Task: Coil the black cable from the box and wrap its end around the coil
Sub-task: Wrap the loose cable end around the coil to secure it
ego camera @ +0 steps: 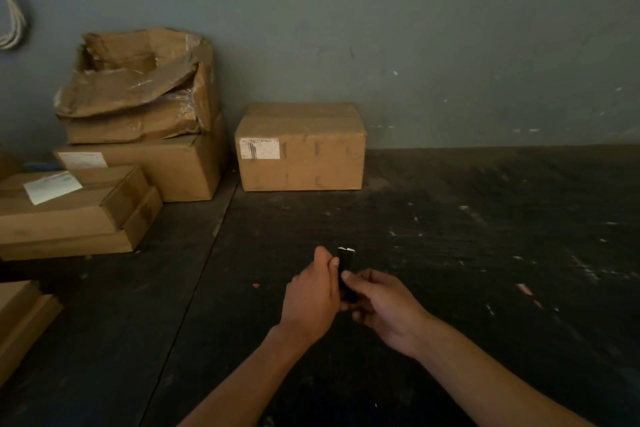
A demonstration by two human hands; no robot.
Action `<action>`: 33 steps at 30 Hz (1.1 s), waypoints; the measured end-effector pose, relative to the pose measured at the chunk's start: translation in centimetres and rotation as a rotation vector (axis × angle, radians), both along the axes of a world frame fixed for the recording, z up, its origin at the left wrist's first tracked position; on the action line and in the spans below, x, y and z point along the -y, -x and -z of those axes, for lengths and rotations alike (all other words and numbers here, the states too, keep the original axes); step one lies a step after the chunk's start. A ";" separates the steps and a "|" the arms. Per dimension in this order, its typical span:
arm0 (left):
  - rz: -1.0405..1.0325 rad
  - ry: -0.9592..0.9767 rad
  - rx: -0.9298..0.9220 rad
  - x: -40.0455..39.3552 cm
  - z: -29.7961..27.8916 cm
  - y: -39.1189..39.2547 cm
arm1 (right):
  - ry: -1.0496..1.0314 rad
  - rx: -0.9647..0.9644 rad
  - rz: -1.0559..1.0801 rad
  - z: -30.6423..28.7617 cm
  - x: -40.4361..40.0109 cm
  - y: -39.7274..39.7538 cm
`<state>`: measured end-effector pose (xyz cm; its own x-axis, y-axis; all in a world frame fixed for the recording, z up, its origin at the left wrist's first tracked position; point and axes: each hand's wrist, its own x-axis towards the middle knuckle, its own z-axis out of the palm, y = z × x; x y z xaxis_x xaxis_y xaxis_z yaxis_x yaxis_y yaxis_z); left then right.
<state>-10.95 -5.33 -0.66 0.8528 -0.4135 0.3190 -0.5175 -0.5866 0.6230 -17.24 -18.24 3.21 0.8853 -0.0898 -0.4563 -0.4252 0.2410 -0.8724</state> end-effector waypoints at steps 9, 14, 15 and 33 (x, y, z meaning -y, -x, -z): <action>-0.125 0.210 -0.071 -0.2 1.1 -0.9 | -0.036 -0.028 0.115 0.9 -0.3 0.5; -0.159 0.307 -0.135 -0.2 0.9 -1.1 | 0.000 -0.122 0.076 2.0 -0.8 1.2; -0.155 0.318 -0.139 -0.1 0.9 -1.1 | -0.014 -0.159 0.065 2.3 -0.9 1.2; -0.091 0.403 -0.228 0.2 1.2 1.3 | -0.355 -0.243 0.339 3.0 -3.2 -0.7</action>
<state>-12.24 -5.50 -1.90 0.9470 -0.2150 0.2389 -0.2983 -0.3113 0.9023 -16.50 -15.00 0.17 0.6990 -0.1549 -0.6981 -0.4515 0.6614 -0.5989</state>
